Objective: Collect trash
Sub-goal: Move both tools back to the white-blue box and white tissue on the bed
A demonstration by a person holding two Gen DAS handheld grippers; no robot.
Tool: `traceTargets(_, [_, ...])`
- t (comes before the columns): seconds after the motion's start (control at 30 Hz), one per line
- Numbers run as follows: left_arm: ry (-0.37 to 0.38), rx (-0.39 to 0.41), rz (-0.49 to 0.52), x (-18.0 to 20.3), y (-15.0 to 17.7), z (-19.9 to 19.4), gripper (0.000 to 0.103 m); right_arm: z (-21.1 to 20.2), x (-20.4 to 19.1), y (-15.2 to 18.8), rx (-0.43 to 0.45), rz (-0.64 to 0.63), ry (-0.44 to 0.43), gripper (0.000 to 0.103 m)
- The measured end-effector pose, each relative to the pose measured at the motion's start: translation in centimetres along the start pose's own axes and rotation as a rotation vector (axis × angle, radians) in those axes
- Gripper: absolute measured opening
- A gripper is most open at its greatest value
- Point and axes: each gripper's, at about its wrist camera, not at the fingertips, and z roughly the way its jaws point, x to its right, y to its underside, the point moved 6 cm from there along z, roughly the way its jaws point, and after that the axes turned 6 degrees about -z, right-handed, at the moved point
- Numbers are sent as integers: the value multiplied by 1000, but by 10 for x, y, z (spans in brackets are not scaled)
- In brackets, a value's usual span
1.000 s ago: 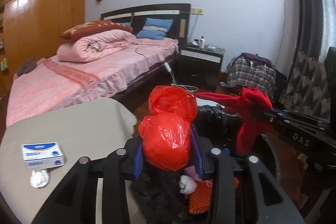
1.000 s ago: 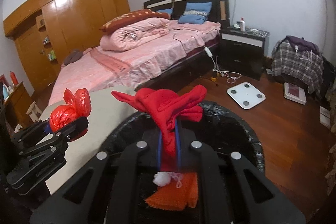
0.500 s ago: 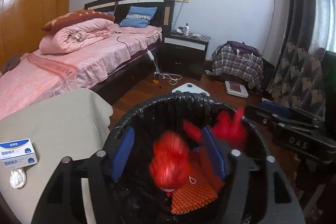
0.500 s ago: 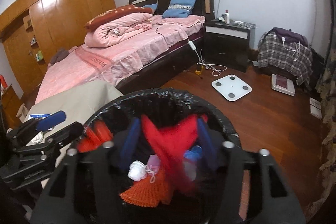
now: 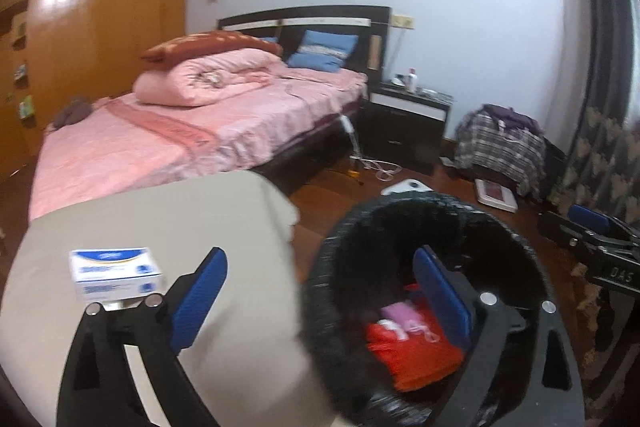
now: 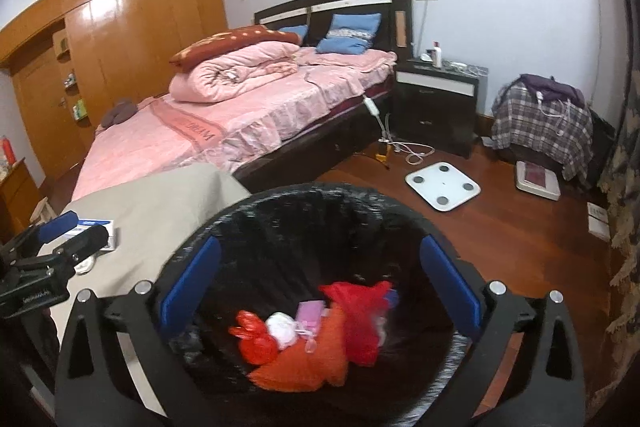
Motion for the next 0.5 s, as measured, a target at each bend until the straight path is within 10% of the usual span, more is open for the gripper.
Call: traceTargets(0.5, [-277, 40, -132, -145, 25, -59, 95, 24, -119, -9, -34, -92, -159, 98])
